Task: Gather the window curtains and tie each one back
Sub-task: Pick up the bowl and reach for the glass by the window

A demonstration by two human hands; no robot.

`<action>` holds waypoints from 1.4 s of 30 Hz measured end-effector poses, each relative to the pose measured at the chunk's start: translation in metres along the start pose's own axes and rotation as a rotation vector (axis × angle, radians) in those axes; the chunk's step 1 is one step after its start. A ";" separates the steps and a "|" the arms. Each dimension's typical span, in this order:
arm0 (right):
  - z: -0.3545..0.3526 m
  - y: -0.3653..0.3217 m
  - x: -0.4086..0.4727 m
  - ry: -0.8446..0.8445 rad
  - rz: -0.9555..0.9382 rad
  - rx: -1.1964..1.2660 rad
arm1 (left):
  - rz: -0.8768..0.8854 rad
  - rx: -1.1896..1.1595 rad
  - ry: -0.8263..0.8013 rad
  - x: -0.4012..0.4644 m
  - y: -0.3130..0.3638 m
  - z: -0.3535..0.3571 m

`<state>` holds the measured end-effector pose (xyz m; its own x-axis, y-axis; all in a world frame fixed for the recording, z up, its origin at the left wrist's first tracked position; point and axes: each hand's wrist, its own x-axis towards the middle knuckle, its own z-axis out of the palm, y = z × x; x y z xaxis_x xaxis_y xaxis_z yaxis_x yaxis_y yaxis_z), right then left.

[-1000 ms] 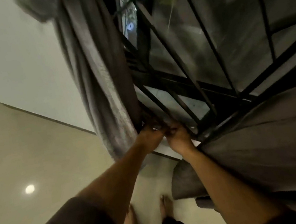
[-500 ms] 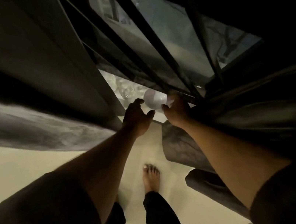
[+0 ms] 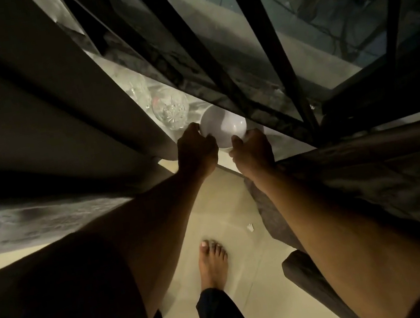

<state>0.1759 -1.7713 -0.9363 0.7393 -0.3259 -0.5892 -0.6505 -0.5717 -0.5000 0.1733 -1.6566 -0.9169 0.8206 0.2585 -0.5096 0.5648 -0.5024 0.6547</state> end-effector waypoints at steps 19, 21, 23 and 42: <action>-0.038 -0.018 -0.162 -0.008 -0.075 0.019 | 0.017 -0.135 0.091 -0.134 -0.008 -0.067; -0.042 -0.015 -0.197 -0.008 -0.098 0.005 | 0.007 -0.178 0.098 -0.167 -0.016 -0.081; -0.040 -0.009 -0.239 -0.021 -0.150 0.023 | -0.018 -0.216 0.119 -0.204 -0.030 -0.102; 0.125 -0.010 -0.595 -0.654 -0.802 -0.408 | -0.339 -0.495 0.744 -0.526 -0.284 -0.285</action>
<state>-0.2785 -1.4776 -0.6599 0.6078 0.6400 -0.4701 0.1698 -0.6831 -0.7103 -0.3940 -1.4141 -0.6758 0.3552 0.8704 -0.3411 0.6150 0.0572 0.7865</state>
